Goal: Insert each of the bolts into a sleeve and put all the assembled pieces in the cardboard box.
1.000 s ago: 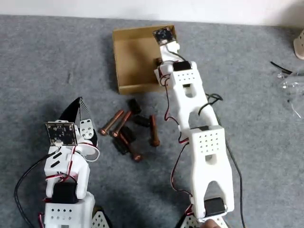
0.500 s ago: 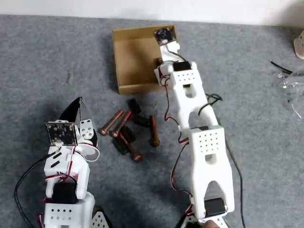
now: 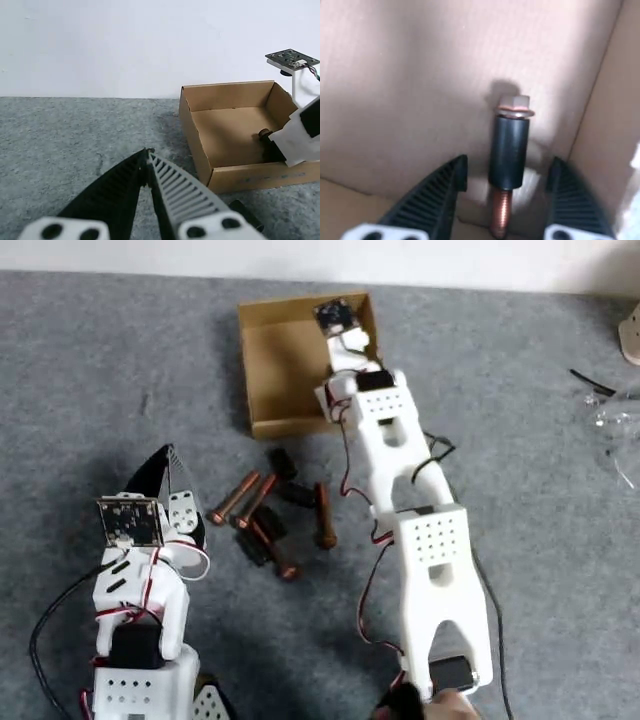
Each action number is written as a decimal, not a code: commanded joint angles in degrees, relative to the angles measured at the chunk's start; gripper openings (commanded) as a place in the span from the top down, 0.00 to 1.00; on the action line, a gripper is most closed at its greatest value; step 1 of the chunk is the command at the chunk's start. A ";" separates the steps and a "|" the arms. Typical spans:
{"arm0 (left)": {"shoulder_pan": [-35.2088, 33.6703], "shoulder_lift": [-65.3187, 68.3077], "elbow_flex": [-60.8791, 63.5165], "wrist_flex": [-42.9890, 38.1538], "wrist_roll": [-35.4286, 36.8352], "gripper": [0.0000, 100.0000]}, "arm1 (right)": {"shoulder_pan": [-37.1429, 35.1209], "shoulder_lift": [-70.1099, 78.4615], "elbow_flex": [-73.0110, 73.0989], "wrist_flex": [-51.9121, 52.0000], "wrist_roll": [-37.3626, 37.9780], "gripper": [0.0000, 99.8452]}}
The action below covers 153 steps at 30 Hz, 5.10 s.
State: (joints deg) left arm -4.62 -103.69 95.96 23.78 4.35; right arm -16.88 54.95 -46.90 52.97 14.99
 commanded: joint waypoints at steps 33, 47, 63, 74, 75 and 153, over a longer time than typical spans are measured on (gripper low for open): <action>0.92 0.13 1.27 -0.97 -0.26 0.99 | -7.60 -6.20 -56.13 48.13 -5.71 0.75; 0.92 0.13 1.27 -0.97 -0.26 0.99 | -14.73 -29.58 -32.13 48.22 -5.71 0.75; 0.92 0.13 1.27 -0.97 -0.26 0.99 | -21.41 -45.85 15.87 44.00 1.93 0.75; 0.84 0.13 1.27 -0.97 -0.26 0.99 | -21.41 -45.76 39.25 24.04 7.74 0.75; 0.84 0.13 1.27 -0.97 -0.26 0.99 | -21.41 -45.76 40.84 22.37 8.18 0.75; 0.92 0.13 1.27 -1.05 -0.26 0.99 | -14.64 -64.31 51.21 16.48 6.59 1.00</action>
State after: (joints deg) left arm -4.62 -103.69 95.96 23.78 4.26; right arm -32.53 0.97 5.58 66.68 23.60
